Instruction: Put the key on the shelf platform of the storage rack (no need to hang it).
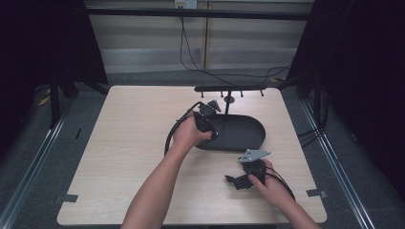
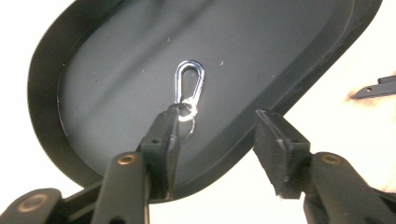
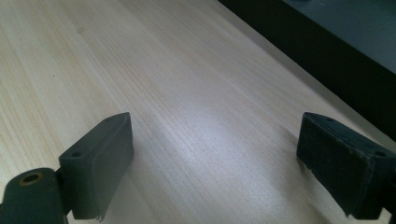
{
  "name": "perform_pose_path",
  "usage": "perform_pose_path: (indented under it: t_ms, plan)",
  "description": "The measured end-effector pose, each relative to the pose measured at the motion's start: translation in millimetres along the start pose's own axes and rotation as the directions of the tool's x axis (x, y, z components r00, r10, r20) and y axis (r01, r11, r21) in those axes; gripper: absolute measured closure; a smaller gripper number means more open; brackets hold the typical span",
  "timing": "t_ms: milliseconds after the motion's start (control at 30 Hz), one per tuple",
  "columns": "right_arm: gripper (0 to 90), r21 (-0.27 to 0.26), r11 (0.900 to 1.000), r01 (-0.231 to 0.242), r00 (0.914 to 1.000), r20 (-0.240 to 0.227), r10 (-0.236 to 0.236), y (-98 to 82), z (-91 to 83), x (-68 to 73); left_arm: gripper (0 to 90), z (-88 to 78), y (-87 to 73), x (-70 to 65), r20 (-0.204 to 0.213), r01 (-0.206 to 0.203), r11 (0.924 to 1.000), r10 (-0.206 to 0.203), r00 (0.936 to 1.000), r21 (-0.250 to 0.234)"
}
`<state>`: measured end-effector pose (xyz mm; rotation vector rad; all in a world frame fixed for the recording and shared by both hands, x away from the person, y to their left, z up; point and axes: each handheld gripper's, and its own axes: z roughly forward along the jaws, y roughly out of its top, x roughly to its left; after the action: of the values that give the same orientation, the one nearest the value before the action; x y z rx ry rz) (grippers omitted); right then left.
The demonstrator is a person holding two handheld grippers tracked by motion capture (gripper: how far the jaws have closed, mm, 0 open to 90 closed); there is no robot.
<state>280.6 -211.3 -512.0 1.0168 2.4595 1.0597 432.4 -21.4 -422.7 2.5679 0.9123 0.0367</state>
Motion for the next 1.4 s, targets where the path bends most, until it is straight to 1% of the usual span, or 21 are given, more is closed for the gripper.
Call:
perform_pose_path:
  t_ms: [33,133,167,200,300,333,367,400,433,467,533,567,900,933,1000,1067,1133,1167,1300,1367,1400]
  plan:
    - [10.6,0.0,1.0,0.001,1.0,0.0,-0.001,0.0,0.0,-0.1,47.1,-0.7,-0.8,0.6,-0.001,-0.008,1.0,0.008,1.0,0.001]
    - [10.6,0.0,1.0,0.0,1.0,0.0,0.0,0.0,0.0,0.0,45.2,-2.4,-4.7,1.0,-0.002,0.001,1.0,-0.001,1.0,-0.004]
    - [10.6,-0.001,1.0,0.002,1.0,0.001,-0.002,-0.1,0.1,0.0,44.1,-2.9,-5.6,1.8,-0.002,-0.002,1.0,0.002,1.0,-0.007]
    - [10.6,-0.001,1.0,0.002,1.0,0.001,-0.002,0.0,0.1,0.0,42.6,-3.5,-7.1,2.1,0.0,0.009,0.9999,-0.009,1.0,-0.013]
    - [10.6,-0.001,1.0,0.003,1.0,0.001,-0.003,-0.1,0.1,-0.2,41.6,-5.0,-9.9,3.3,0.001,0.008,0.9999,-0.008,1.0,-0.015]
    - [10.6,-0.001,1.0,0.003,1.0,0.001,-0.003,-0.1,0.1,-0.2,41.1,-5.1,-10.6,3.2,0.006,0.013,0.9998,-0.013,0.9999,-0.017]
    - [10.6,-0.001,1.0,0.003,1.0,0.001,-0.003,-0.1,0.1,-0.2,40.4,-5.6,-11.5,3.3,0.007,0.009,0.9999,-0.009,0.9999,-0.01]
    - [10.6,-0.001,1.0,0.003,1.0,0.001,-0.003,-0.1,0.1,-0.2,39.6,-5.6,-12.2,2.9,0.008,0.011,0.9999,-0.011,0.9999,-0.014]
    - [10.6,-0.001,1.0,0.003,1.0,0.001,-0.003,-0.1,0.1,-0.2,38.7,-6.4,-12.9,3.2,0.006,-0.001,0.9999,0.001,1.0,-0.01]
    - [10.6,-0.002,1.0,0.004,1.0,0.001,-0.004,-0.1,0.1,-0.2,37.3,-7.0,-13.5,2.5,0.008,0.007,0.9998,-0.007,0.9999,-0.017]
    - [10.6,-0.001,1.0,0.003,1.0,0.001,-0.003,-0.1,0.1,-0.2,34.1,-9.0,-15.2,2.9,0.002,-0.008,0.9998,0.008,1.0,-0.018]
    - [10.6,-0.001,1.0,0.003,1.0,0.001,-0.003,-0.1,0.1,-0.1,33.1,-8.8,-16.1,2.3,0.001,-0.003,0.9995,0.003,1.0,-0.03]
    - [10.6,0.0,1.0,0.001,1.0,0.002,-0.001,0.0,0.1,0.0,28.1,-15.0,-29.6,8.2,0.011,-0.007,0.9984,0.008,0.9999,-0.056]
    - [10.6,0.0,1.0,0.001,1.0,0.002,-0.001,0.0,0.1,0.0,27.9,-15.2,-31.0,8.7,0.016,-0.011,0.9982,0.012,0.9998,-0.06]
    - [10.6,0.001,1.0,-0.002,1.0,0.002,0.002,-0.1,-0.1,0.3,27.7,-16.5,-33.6,9.4,0.012,-0.018,0.9983,0.018,0.9998,-0.056]
    - [10.6,0.001,1.0,-0.001,1.0,0.002,0.001,0.0,-0.1,0.2,27.2,-16.9,-37.0,10.4,0.021,-0.012,0.9979,0.013,0.9997,-0.063]
    - [10.6,0.001,1.0,-0.001,1.0,0.001,0.001,-0.1,0.0,0.2,27.2,-18.2,-39.6,11.3,0.018,-0.024,0.998,0.025,0.9995,-0.059]
    - [10.6,0.001,1.0,-0.001,1.0,0.001,0.001,-0.1,0.0,0.2,27.1,-19.2,-40.4,11.7,0.018,-0.025,0.9982,0.026,0.9995,-0.054]
    - [10.6,0.001,1.0,-0.001,1.0,0.0,0.001,0.0,0.0,0.2,26.3,-22.3,-45.5,13.2,0.013,-0.024,0.9976,0.025,0.9996,-0.065]
    - [10.6,0.001,1.0,-0.001,1.0,0.0,0.001,-0.1,0.0,0.1,26.2,-23.2,-48.8,14.5,0.007,-0.033,0.9978,0.033,0.9994,-0.058]
    - [10.6,0.002,1.0,0.001,1.0,-0.001,-0.001,-0.1,-0.1,0.0,26.2,-23.0,-51.2,15.2,0.008,-0.031,0.9976,0.031,0.9995,-0.063]
